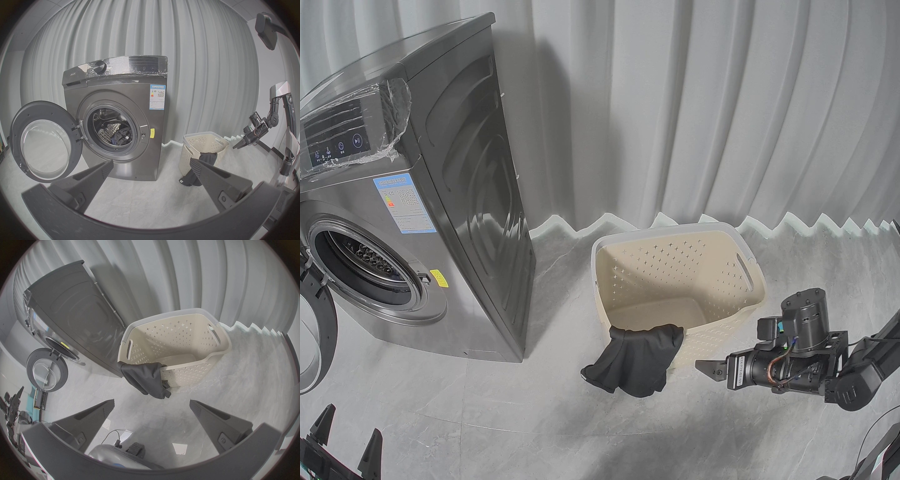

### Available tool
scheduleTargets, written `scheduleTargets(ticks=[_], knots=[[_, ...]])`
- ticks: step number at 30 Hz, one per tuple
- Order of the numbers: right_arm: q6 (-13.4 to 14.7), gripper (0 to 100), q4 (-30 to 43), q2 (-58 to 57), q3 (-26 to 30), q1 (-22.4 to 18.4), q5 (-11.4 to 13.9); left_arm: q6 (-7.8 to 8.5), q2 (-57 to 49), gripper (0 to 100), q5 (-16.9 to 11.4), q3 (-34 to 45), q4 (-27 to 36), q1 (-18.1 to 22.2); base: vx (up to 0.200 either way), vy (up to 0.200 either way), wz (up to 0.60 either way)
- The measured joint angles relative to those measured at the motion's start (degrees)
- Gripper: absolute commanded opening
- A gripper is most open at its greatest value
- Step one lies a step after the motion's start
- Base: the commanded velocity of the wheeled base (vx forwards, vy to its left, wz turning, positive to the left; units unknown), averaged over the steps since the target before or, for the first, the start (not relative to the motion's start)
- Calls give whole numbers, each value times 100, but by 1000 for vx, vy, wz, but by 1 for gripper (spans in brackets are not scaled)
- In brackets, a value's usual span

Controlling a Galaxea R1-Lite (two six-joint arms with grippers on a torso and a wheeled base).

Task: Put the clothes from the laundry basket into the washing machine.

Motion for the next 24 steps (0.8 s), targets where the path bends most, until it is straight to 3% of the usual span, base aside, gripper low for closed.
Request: scheduleTargets(ticks=[7, 13, 24], knots=[[251, 100, -157, 586, -391, 226, -162, 1, 0, 100, 10, 0, 0, 0, 0, 0, 0], [273, 100, -463, 1218, -741, 330, -305, -2, 0, 100, 49, 0, 0, 0, 0, 0, 0], [257, 100, -969, 2437, -1546, 306, -345, -10, 0, 100, 56, 0, 2, 0, 0, 0, 0]])
